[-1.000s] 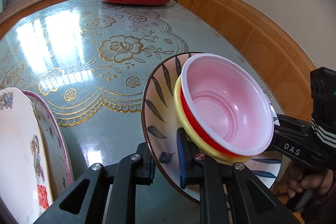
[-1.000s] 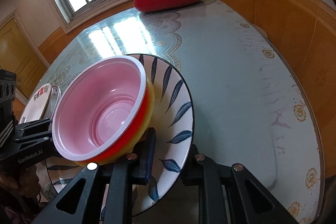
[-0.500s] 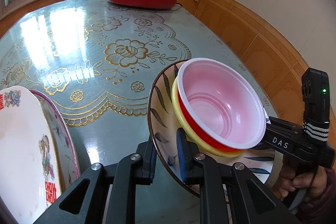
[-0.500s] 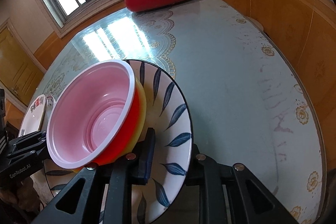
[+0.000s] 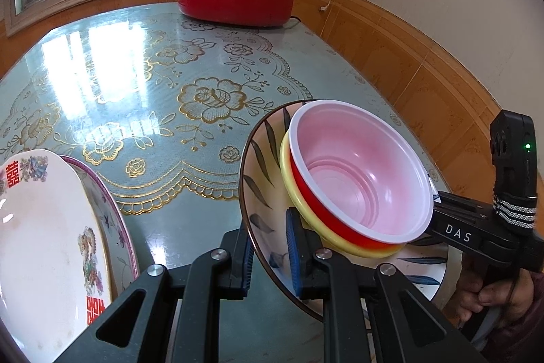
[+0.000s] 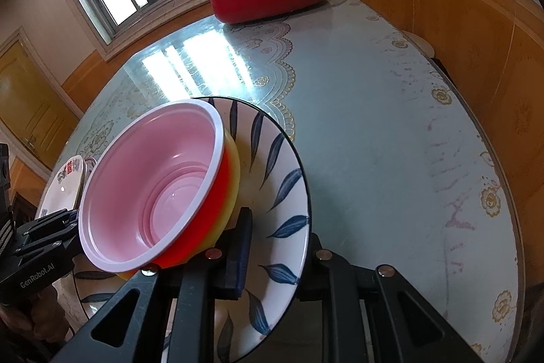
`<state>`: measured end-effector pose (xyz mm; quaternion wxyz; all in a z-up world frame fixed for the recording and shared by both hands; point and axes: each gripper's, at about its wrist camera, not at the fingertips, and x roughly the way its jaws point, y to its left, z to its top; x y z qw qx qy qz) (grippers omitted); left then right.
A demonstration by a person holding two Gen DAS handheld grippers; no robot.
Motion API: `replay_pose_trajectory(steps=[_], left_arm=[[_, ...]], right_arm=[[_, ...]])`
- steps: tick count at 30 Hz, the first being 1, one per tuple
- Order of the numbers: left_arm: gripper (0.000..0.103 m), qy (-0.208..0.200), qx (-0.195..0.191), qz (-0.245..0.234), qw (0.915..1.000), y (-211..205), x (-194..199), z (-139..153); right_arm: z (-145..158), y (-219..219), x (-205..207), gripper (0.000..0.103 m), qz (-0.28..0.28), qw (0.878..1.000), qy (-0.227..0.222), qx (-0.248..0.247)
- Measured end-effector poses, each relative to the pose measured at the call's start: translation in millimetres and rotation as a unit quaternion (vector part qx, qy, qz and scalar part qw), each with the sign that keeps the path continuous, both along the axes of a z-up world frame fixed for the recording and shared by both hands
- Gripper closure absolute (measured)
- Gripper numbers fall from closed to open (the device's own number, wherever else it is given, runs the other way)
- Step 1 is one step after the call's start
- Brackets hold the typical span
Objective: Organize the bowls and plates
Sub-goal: 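Carry the nested bowls over the stacked plates with both tools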
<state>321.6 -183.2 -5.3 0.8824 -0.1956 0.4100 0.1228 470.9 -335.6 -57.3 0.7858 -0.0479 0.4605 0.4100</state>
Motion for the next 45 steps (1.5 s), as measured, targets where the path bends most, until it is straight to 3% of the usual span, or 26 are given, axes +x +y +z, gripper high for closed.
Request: replay_pose_trajectory(steps=[25, 45], left_arm=[[0.086, -0.017, 0.029, 0.033, 0.9989, 20.3, -20.7, 30.6], [0.086, -0.046, 0.049, 0.091, 0.9936, 63.3, -66.2, 65.6]], right_arm=[[26.9, 19.0, -15.3, 0.085, 0.029, 0.999, -0.016, 0.019], [60.0, 82.1, -46.4, 0.085, 0.086, 0.995, -0.034, 0.042]])
